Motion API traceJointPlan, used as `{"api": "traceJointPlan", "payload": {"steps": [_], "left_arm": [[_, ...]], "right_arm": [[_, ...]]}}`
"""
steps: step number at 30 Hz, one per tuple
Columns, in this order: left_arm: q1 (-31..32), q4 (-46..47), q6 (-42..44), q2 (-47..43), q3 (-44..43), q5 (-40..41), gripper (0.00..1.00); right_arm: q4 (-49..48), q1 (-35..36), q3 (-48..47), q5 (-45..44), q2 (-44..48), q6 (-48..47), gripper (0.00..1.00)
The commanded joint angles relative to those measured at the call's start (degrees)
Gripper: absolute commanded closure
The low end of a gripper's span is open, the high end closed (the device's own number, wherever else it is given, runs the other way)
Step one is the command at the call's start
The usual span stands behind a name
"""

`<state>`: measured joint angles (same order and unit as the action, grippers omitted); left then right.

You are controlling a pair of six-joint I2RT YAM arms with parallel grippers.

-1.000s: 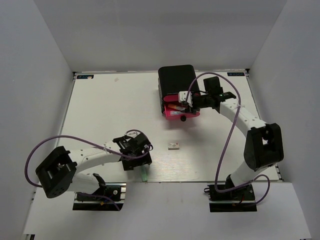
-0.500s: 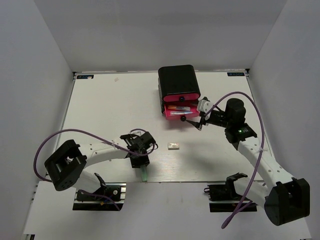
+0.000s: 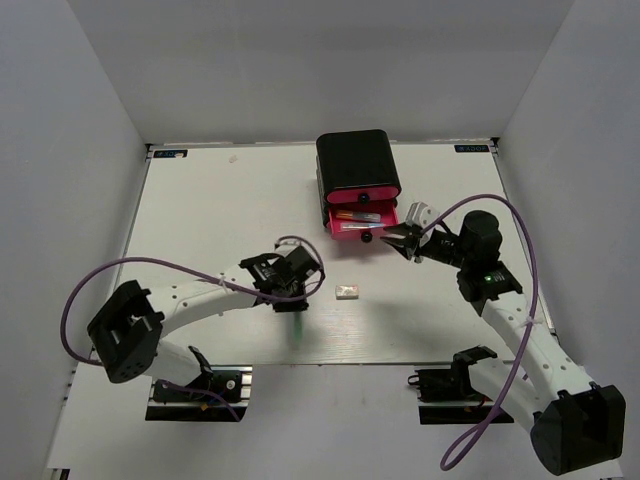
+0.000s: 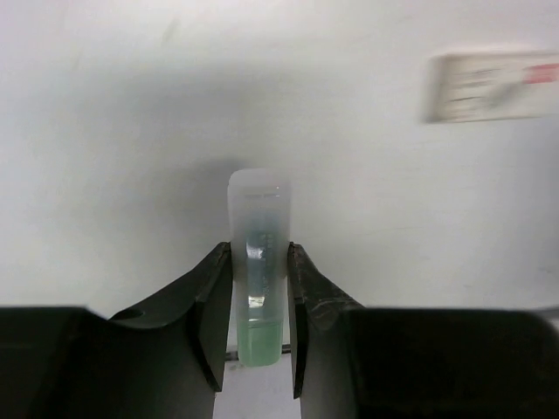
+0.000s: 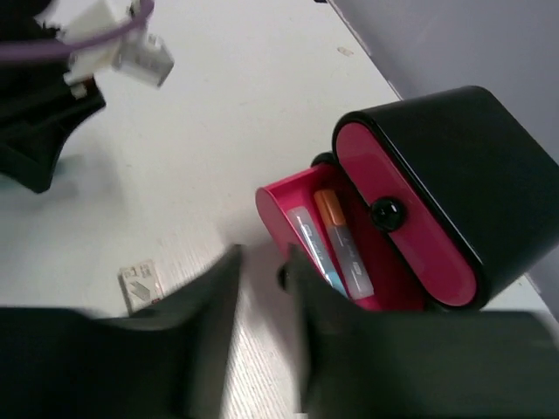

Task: Sort the stationery into containers
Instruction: Grab a piece of stationery with the left arm, then place the stationery into the container

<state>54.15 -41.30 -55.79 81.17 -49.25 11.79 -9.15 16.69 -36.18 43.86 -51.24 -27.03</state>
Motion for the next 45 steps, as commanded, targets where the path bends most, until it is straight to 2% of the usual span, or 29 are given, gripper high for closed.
{"api": "traceJointPlan", "payload": {"steps": [1, 2, 5, 6, 8, 9, 11, 15, 22, 32, 35, 39, 42, 43, 44, 45], "left_arm": [[0.3, 7.4, 15.2, -5.3, -6.2, 4.3, 0.82], [-0.4, 11.4, 22.5, -5.8, -7.8, 3.7, 0.83], [-1.0, 19.1, 35.6, -7.2, -10.2, 0.5, 0.83], [-1.0, 23.8, 43.1, -7.2, -10.8, 0.5, 0.82], [-1.0, 27.1, 48.6, -5.8, -13.2, 0.5, 0.82], [-1.0, 30.1, 54.5, -4.8, -14.1, 0.5, 0.82], [-1.0, 32.5, 58.8, -1.1, -17.0, 1.0, 0.82], [-1.5, 38.6, 67.6, 5.9, -22.4, 0.4, 0.88], [-1.5, 45.8, 76.7, 15.5, -29.1, -1.4, 0.92], [-2.8, 47.7, 77.2, 24.4, -34.1, -0.2, 0.93], [-3.3, 46.4, 77.2, 26.0, -34.7, 0.3, 0.89], [-3.3, 46.4, 76.5, 26.0, -32.5, 0.9, 0.77], [-3.3, 47.1, 75.4, 24.7, -30.8, 1.4, 0.61], [-3.3, 47.7, 74.9, 24.7, -30.3, 2.4, 0.50], [-3.3, 48.3, 74.9, 24.2, -30.3, 3.1, 0.50], [-3.3, 48.3, 74.9, 24.2, -29.6, 3.6, 0.43]], "right_arm": [[0.0, -0.8, 0.4, -2.1, 1.0, 3.5, 0.77], [0.4, -1.0, 0.5, -2.5, 1.1, 3.5, 1.00], [2.7, -1.5, 1.2, -2.9, 1.7, 3.7, 1.00], [4.3, -1.5, 1.9, -2.7, 2.5, 3.5, 1.00], [5.0, -1.8, 2.9, -3.3, 3.3, 3.5, 1.00], [5.2, -2.0, 3.7, -3.9, 4.9, 3.5, 1.00], [5.5, -2.0, 5.0, -5.7, 6.7, 3.4, 1.00], [9.0, -2.4, 6.7, -6.5, 8.7, 2.9, 1.00], [12.4, -2.1, 10.3, -7.2, 13.8, 2.7, 1.00], [14.7, -2.4, 13.9, -7.5, 17.9, 2.4, 1.00], [14.6, -2.3, 14.2, -8.0, 18.0, 2.5, 1.00], [13.8, -2.3, 14.6, -7.8, 17.7, 2.4, 1.00], [13.6, -2.2, 14.5, -7.6, 16.9, 2.3, 0.82], [13.5, -2.2, 14.6, -7.6, 16.4, 2.2, 0.79], [13.5, -2.4, 14.5, -7.5, 16.4, 2.3, 0.76], [13.5, -2.1, 14.5, -7.5, 16.0, 2.3, 0.73]]}}
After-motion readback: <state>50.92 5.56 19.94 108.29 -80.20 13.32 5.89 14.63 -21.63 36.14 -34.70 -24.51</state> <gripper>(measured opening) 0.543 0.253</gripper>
